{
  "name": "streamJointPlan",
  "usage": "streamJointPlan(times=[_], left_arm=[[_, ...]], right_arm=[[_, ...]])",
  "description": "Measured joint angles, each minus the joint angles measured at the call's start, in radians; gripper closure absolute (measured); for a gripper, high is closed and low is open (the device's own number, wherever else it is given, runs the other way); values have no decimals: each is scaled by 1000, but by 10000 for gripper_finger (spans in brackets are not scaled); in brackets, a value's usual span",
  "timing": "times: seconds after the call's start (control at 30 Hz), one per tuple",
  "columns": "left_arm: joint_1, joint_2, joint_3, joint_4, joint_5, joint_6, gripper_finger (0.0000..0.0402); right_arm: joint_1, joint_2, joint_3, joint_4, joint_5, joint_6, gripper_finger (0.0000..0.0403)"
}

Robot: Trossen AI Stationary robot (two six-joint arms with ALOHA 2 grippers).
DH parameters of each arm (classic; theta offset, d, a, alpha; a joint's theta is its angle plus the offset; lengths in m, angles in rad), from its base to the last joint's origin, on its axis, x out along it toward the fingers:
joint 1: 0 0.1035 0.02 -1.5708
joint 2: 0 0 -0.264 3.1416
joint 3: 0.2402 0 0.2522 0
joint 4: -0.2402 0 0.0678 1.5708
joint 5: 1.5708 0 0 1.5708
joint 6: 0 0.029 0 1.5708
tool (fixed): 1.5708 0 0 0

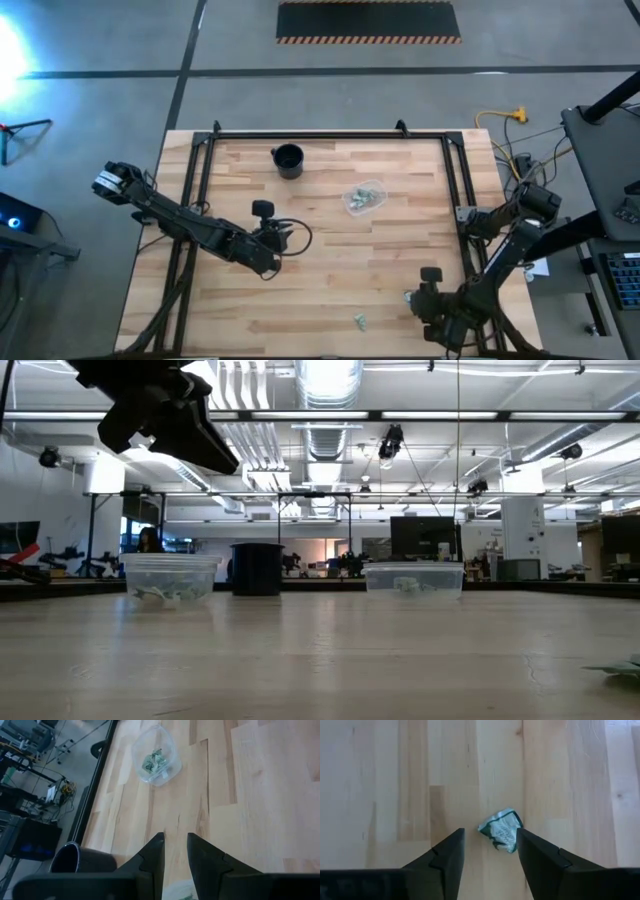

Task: Pick and place items into bin
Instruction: Put the truvia packet into the rectangle transparent bin

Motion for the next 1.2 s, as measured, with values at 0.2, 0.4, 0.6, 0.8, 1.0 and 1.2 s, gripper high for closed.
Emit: streamJointPlan(times=[0.2,0.4,0.6,0.8,1.0,1.2], left_arm=[[0,0,-7,-1,0,0,336],[0,0,-7,-1,0,0,336],[0,0,-7,-1,0,0,336],[0,0,-7,-1,0,0,336],[0,0,-7,-1,0,0,336],[0,0,-7,-1,0,0,336]], right_arm=[[0,10,-21,3,0,9,236],[-2,41,-25,7,-3,9,236],[-2,68,-26,10,-4,12,237],[-3,61,-26,9,0,11,256],[-3,64,-26,5,1,10,289],[-3,64,-26,5,1,11,315]])
